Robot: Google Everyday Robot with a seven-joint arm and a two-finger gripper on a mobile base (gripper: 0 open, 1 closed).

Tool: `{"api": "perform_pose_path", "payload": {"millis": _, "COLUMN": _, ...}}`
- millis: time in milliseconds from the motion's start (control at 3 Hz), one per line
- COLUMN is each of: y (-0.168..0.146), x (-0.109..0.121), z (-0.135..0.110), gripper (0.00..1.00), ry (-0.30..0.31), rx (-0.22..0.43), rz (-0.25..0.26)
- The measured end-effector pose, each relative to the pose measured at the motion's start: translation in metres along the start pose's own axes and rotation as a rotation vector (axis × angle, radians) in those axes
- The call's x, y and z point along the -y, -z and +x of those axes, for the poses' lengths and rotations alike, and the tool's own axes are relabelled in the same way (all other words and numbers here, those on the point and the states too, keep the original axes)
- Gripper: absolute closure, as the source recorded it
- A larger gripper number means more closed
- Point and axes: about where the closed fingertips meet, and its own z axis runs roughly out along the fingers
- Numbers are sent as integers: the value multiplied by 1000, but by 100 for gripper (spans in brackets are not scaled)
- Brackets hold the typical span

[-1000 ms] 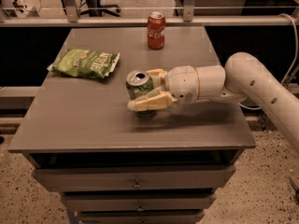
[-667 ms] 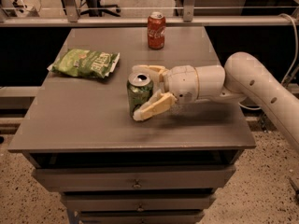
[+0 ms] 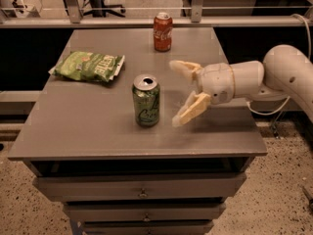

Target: Place green can upright

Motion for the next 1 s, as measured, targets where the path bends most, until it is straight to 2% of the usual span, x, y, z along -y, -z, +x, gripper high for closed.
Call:
{"api": "perform_pose_path", "payload": {"millis": 333, "y": 65, "x": 25, "z": 1, "gripper": 0, "ry": 15, "rx": -85, "rz": 86}}
{"api": "perform_pose_path", "payload": {"millis": 667, "y": 141, "x": 48, "z": -14, "gripper": 0, "ry": 12, "rx": -147, "rz": 222}}
{"api": "perform_pose_path", "payload": {"millis": 1000, "y": 156, "x": 56, "z": -24, "gripper": 0, "ry": 29, "rx": -144, "rz": 257}}
